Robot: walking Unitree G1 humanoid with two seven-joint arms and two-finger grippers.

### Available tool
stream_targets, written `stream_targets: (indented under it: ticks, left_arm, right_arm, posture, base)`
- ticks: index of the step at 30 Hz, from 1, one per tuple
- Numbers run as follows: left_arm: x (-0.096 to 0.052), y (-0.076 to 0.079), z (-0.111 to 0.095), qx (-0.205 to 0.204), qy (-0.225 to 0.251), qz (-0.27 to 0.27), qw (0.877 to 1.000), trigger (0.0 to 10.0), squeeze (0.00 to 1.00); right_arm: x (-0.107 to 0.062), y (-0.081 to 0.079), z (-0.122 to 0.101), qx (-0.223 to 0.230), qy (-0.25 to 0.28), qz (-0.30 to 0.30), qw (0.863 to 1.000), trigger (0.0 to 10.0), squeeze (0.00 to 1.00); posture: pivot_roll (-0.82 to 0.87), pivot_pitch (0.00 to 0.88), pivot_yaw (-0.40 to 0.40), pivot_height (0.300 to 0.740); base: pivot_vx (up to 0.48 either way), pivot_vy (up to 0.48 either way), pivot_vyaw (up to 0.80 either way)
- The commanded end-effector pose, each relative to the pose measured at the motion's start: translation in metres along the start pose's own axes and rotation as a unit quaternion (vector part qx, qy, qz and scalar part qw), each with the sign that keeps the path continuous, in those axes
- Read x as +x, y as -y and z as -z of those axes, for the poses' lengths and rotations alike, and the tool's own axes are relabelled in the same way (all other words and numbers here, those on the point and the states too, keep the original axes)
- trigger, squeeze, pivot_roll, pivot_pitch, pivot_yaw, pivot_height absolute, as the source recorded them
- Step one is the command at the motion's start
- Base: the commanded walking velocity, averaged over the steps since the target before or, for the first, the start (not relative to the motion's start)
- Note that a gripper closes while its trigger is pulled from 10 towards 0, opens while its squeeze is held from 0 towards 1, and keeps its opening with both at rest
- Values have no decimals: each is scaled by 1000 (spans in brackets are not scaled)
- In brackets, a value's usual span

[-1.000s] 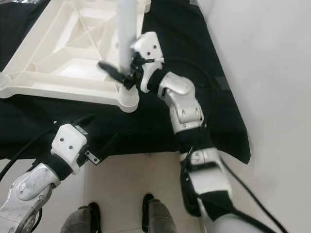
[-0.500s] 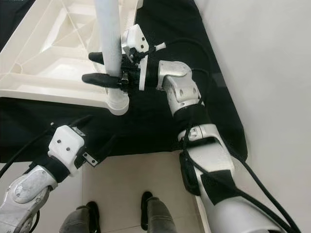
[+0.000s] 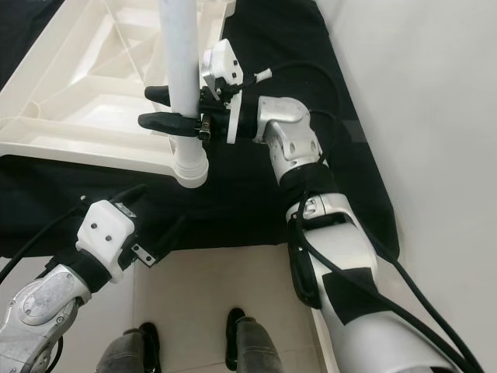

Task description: Building children table

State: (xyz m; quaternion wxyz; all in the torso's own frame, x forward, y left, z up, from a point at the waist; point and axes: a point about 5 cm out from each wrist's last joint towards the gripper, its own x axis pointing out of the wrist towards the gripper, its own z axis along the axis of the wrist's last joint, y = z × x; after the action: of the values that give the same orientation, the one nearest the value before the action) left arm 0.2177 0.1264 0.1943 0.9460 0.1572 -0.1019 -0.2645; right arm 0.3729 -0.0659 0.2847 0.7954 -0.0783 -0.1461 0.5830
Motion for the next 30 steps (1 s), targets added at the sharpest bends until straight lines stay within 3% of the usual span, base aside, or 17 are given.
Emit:
stream_targets:
  ticks: [1, 2, 4, 5, 6, 8, 13, 17, 18, 23, 24, 25, 26, 28, 29, 30]
  left_arm:
    - [-3, 2, 2, 4, -9, 9, 1000, 10000, 0]
    - [-3, 1, 1, 4, -9, 11, 1000, 10000, 0]
    - [-3, 1, 1, 4, -9, 11, 1000, 10000, 0]
    - [-3, 0, 1, 5, -9, 12, 1000, 10000, 0]
    - [-4, -4, -1, 6, -9, 9, 1000, 10000, 0]
    - [-3, -5, -1, 6, -9, 8, 1000, 10000, 0]
    - [-2, -4, 0, 7, -10, 11, 1000, 10000, 0]
    - [-3, -4, 0, 8, -11, 10, 1000, 10000, 0]
    - [-2, -5, 1, 9, -11, 7, 1000, 10000, 0]
    - [-2, -5, 1, 8, -11, 7, 1000, 10000, 0]
    - [-2, -4, 1, 9, -11, 8, 1000, 10000, 0]
    - [-2, -4, 1, 9, -11, 8, 1000, 10000, 0]
    - [-2, -4, 2, 10, -12, 8, 1000, 10000, 0]
    - [-2, -4, 2, 10, -12, 8, 1000, 10000, 0]
    - [-2, -5, 1, 11, -12, 5, 1000, 10000, 0]
    - [-2, -5, 1, 11, -12, 4, 1000, 10000, 0]
  right_arm:
    - [-14, -3, 43, 41, -86, 104, 990, 0, 0]
    - [-23, -4, 67, 63, -155, 257, 952, 0, 0]
    - [-23, -4, 67, 63, -155, 257, 952, 0, 0]
    - [-29, -23, 83, 89, -189, 316, 925, 0, 0]
    - [-27, -36, 82, 97, -188, 374, 903, 0, 0]
    - [-23, -35, 77, 94, -172, 373, 907, 0, 0]
    - [-12, -10, 58, 60, -146, 396, 904, 0, 0]
    - [-11, -9, 55, 57, -146, 401, 903, 0, 0]
    - [-12, -8, 51, 56, -146, 403, 902, 10000, 0]
    - [-13, -9, 44, 52, -138, 399, 905, 10000, 8]
    - [-12, -1, 34, 46, -116, 372, 920, 10000, 1000]
    - [-12, -1, 34, 46, -116, 372, 920, 10000, 1000]
    - [-11, 6, 28, 38, -98, 348, 932, 10000, 1000]
    - [-11, 9, 28, 38, -96, 341, 934, 10000, 1000]
    - [-6, 11, 24, 19, -89, 257, 962, 10000, 773]
    - [-4, 10, 22, 8, -86, 220, 972, 10000, 773]
  posture:
    - [102, 333, -100, 740]
    - [99, 348, -90, 740]
    - [99, 348, -90, 740]
    - [106, 358, -84, 740]
    - [93, 345, -69, 740]
    - [97, 346, -70, 740]
    - [107, 345, -76, 740]
    - [103, 343, -76, 740]
    - [102, 343, -78, 740]
    - [103, 342, -80, 740]
    - [104, 341, -88, 740]
    - [104, 341, -88, 740]
    - [102, 341, -87, 740]
    - [101, 339, -87, 740]
    - [110, 341, -93, 740]
    - [110, 341, -93, 740]
  base:
    - [0, 0, 0]
    - [0, 0, 0]
    - [0, 0, 0]
    - [0, 0, 0]
    - [0, 0, 0]
    - [0, 0, 0]
    - [0, 0, 0]
    - [0, 0, 0]
    - [0, 0, 0]
    - [0, 0, 0]
    - [0, 0, 0]
    - [0, 0, 0]
    - [0, 0, 0]
    - [0, 0, 0]
    - [0, 0, 0]
    - [0, 0, 0]
